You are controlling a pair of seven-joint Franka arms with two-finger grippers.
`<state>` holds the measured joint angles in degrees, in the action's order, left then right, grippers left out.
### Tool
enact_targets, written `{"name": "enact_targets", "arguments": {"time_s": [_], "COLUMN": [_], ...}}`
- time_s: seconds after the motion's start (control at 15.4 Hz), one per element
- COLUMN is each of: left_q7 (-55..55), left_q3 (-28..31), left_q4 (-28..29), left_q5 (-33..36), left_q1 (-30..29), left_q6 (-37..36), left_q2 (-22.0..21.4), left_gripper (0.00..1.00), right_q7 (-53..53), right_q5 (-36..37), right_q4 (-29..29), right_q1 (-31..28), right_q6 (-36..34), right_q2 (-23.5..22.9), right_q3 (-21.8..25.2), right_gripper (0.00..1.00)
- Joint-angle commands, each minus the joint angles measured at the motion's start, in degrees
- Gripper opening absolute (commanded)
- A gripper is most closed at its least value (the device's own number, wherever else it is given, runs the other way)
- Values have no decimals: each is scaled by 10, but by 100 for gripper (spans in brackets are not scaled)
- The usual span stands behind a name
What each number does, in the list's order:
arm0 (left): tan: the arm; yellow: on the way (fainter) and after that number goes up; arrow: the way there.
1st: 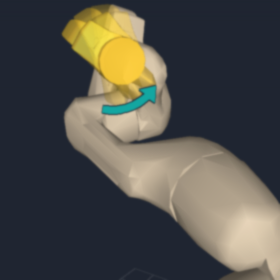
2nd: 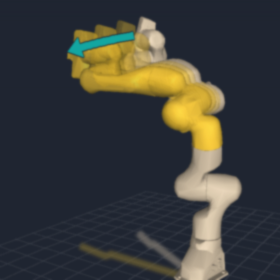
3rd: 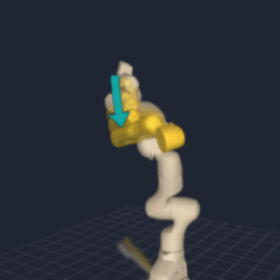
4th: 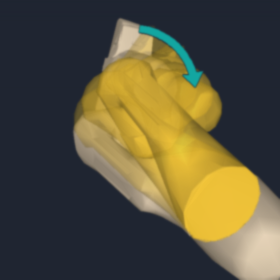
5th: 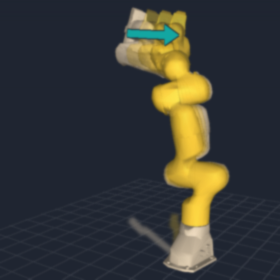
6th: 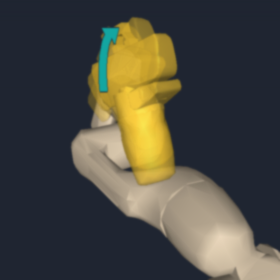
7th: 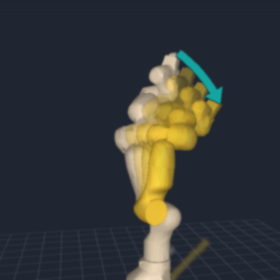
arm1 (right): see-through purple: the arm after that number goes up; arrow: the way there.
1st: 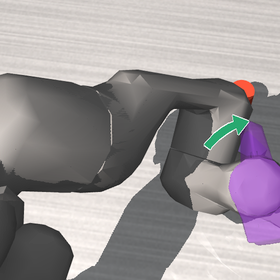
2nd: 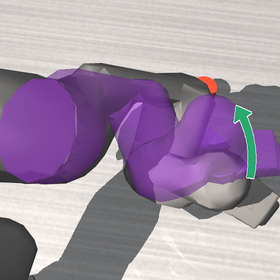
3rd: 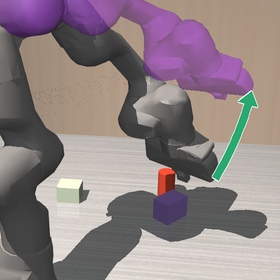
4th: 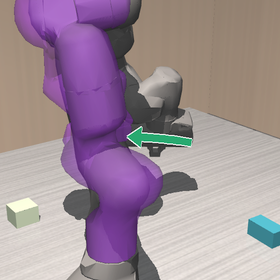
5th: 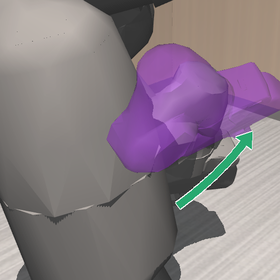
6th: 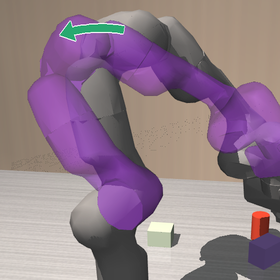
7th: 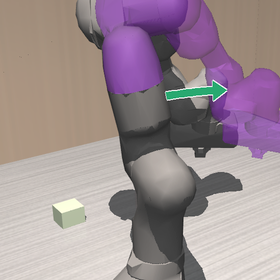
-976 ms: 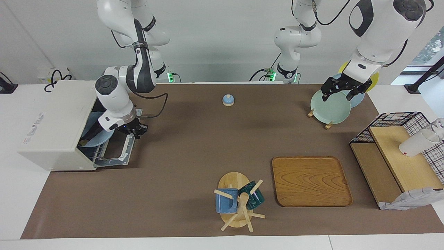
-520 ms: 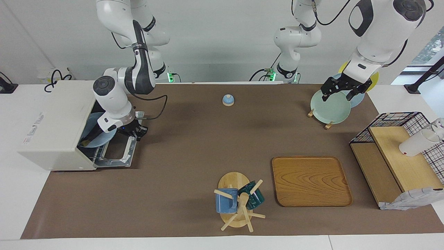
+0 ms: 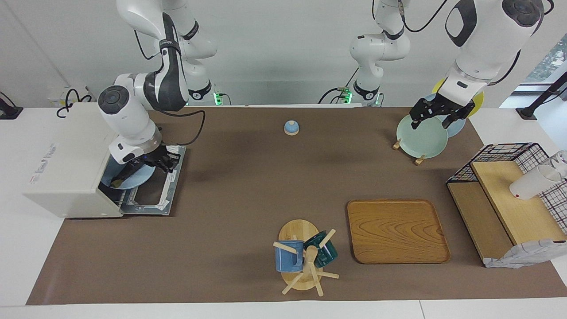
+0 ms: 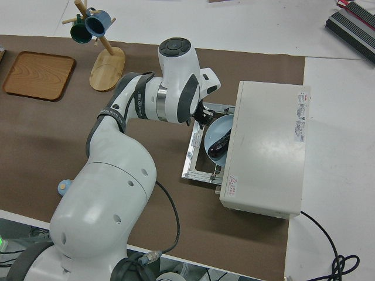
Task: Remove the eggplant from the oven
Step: 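Grasp the light blue plate inside the oven with the right gripper, then pull the plate with the eggplant out of the oven, right gripper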
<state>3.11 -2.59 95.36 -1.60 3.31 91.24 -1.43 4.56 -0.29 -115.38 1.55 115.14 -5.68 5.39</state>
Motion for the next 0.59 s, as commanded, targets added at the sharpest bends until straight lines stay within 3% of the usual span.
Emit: {"name": "enact_targets", "arguments": {"time_s": [0.0, 0.39, 0.52], "left_q7": [2, 2, 2], "left_q3": [-2, -2, -2], "left_q4": [3, 3, 3], "left_q5": [10, 10, 10], "left_q1": [-4, -4, -4], "left_q6": [-4, -4, -4], "left_q2": [-4, -4, -4], "left_gripper": [100, 100, 100], "right_q7": [-12, -38, -84], "right_q5": [10, 10, 11], "right_q4": [-39, -89, -93], "right_q1": [-11, -13, -27], "right_q6": [17, 83, 84], "right_q2": [16, 30, 31], "right_q3": [-3, -2, -3], "right_gripper": [60, 41, 24]}}
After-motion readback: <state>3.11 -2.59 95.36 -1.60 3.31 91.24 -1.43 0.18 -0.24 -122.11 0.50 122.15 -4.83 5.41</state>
